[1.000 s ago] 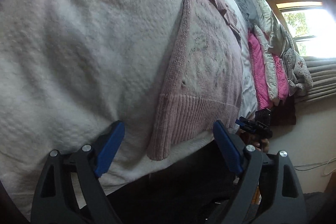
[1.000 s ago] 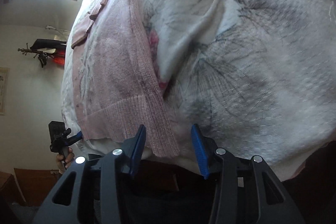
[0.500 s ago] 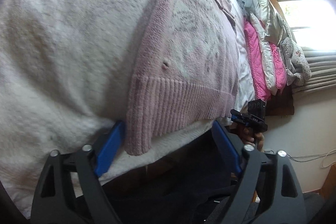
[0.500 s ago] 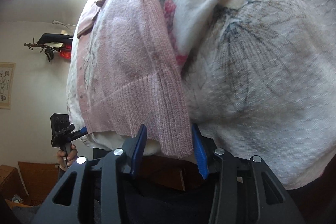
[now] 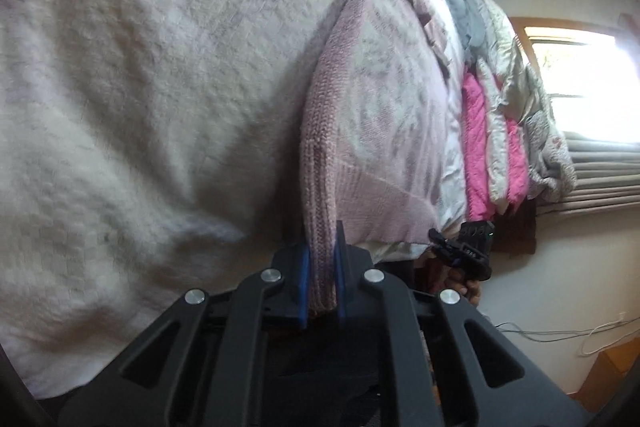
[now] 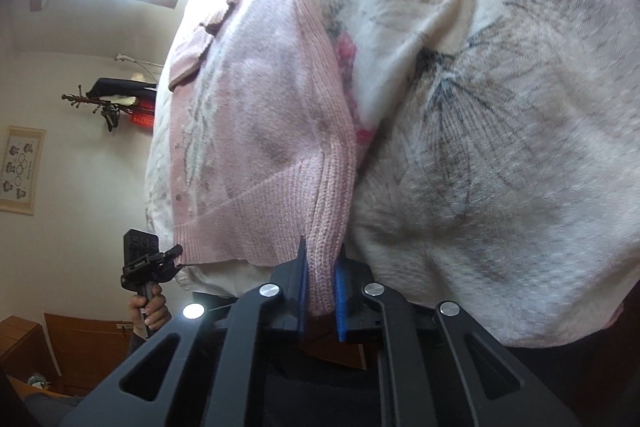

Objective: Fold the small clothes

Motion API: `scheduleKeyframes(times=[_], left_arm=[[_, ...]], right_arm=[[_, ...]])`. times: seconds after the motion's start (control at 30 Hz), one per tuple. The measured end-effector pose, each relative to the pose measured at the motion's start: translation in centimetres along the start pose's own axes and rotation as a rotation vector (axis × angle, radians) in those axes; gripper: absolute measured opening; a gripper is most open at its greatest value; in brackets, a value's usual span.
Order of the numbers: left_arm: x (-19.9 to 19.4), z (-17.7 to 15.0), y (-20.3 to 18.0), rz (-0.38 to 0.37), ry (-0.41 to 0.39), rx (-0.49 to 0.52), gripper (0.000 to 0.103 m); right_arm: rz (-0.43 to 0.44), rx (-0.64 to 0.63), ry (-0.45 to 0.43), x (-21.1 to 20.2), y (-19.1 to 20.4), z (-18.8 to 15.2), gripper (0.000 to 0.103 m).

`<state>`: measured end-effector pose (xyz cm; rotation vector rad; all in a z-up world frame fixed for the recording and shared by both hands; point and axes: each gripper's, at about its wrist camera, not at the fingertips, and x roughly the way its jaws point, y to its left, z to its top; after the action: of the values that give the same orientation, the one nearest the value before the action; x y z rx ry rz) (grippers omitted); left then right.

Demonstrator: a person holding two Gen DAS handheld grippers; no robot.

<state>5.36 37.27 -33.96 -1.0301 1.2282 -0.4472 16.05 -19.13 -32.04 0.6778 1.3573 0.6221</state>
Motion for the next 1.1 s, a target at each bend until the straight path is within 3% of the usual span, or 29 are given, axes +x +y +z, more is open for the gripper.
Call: scheduleKeyframes(times=[0.33, 0.6, 1.1], left_arm=[[-3.3, -0.6, -2.9, -0.184, -0.096, -0.009, 0.007], [-5.1, 0.8, -6.2, -0.283, -0.133, 0.012, 0.007], [-7.8, 6.4, -9.1, -0.388, -0.201, -0.019, 0.007]], right_arm=[[0.132, 0.024, -0.07, -2.4, 1.8, 0.4, 0.01], [0.235, 0.034, -0.118, -4.2, 4.0, 2.2, 0.01], [0.339, 0.018, -0.203, -6.9, 8.6, 9.4, 0.01]])
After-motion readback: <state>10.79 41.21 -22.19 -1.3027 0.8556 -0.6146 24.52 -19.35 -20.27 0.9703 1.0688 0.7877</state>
